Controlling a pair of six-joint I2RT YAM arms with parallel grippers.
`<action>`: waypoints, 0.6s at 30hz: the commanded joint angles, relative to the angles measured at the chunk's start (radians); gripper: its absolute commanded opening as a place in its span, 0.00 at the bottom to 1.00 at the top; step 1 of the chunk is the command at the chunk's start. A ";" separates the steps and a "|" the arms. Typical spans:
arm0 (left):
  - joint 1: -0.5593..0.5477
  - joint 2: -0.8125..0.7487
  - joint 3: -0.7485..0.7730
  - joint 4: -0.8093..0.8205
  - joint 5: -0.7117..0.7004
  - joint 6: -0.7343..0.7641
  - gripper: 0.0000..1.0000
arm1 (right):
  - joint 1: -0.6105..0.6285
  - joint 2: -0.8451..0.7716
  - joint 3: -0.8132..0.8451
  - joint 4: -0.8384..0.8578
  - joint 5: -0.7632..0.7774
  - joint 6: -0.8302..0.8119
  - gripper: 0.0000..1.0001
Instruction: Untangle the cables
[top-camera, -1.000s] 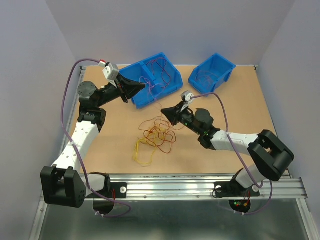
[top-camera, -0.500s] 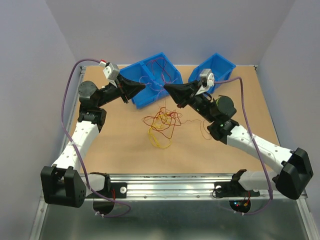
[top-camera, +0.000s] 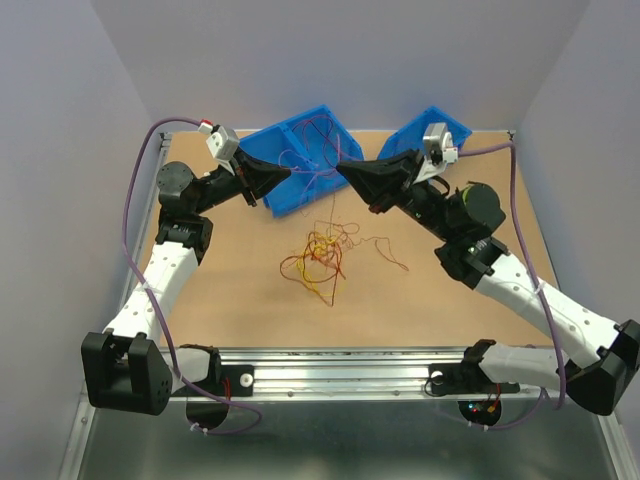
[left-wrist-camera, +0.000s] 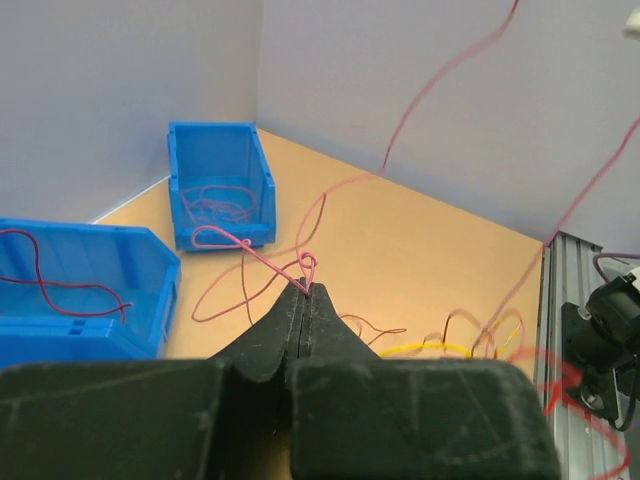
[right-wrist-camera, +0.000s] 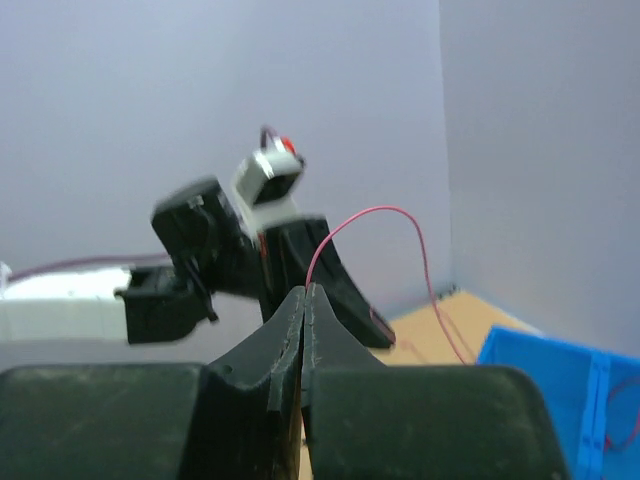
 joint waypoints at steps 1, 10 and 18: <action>-0.008 -0.028 0.011 0.035 -0.003 0.017 0.00 | 0.009 -0.008 -0.190 -0.013 0.093 0.009 0.01; -0.008 -0.014 0.019 0.032 -0.005 0.021 0.00 | 0.010 0.139 0.327 -0.317 -0.029 0.045 0.01; -0.008 -0.028 0.017 0.026 -0.013 0.026 0.00 | 0.010 0.142 0.479 -0.451 -0.011 0.027 0.01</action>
